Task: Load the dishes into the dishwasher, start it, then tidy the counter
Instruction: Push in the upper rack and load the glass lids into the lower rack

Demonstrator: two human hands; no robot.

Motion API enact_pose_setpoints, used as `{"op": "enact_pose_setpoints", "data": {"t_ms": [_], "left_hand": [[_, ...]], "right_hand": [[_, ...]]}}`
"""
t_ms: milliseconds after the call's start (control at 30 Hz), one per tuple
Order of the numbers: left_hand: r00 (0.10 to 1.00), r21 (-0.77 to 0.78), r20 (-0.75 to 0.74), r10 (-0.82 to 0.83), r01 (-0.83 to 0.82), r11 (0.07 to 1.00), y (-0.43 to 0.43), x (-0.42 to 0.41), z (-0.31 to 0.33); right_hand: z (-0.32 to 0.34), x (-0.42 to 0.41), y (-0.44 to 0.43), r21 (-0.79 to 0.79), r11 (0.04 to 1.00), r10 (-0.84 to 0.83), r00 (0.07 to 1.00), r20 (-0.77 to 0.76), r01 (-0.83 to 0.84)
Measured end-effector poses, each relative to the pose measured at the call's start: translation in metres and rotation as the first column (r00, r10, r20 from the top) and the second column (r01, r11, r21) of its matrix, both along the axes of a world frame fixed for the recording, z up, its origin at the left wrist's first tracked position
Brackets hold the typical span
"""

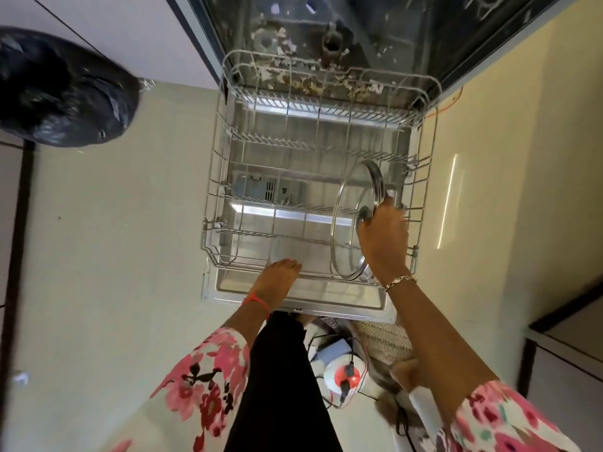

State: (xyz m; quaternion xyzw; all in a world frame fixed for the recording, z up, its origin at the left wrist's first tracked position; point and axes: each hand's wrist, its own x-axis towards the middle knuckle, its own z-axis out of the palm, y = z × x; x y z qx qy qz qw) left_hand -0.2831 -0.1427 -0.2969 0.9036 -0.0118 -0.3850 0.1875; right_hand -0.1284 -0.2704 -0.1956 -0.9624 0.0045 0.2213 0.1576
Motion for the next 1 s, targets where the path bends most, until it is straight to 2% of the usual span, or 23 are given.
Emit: {"op": "enact_pose_setpoints", "data": {"t_ms": [300, 433, 633, 1000], "left_hand": [[0.999, -0.013, -0.026, 0.041, -0.041, 0.999, -0.001, -0.009, -0.011], [0.999, -0.009, -0.021, 0.041, -0.041, 0.999, 0.000, -0.006, -0.012], [0.999, -0.012, -0.038, 0.035, -0.035, 0.999, 0.002, -0.005, -0.014], [1.000, -0.024, -0.010, 0.020, -0.020, 1.000, 0.004, -0.007, -0.018]], "right_hand": [[-0.029, -0.004, 0.001, 0.047, 0.997, -0.058, 0.998, -0.016, 0.059], [-0.036, -0.010, -0.003, 0.022, 0.999, -0.032, 0.999, 0.003, 0.032], [-0.043, -0.016, -0.012, 0.018, 0.995, -0.093, 0.996, 0.007, 0.093], [-0.064, -0.016, -0.003, 0.031, 0.999, 0.015, 0.999, -0.043, -0.014]]}}
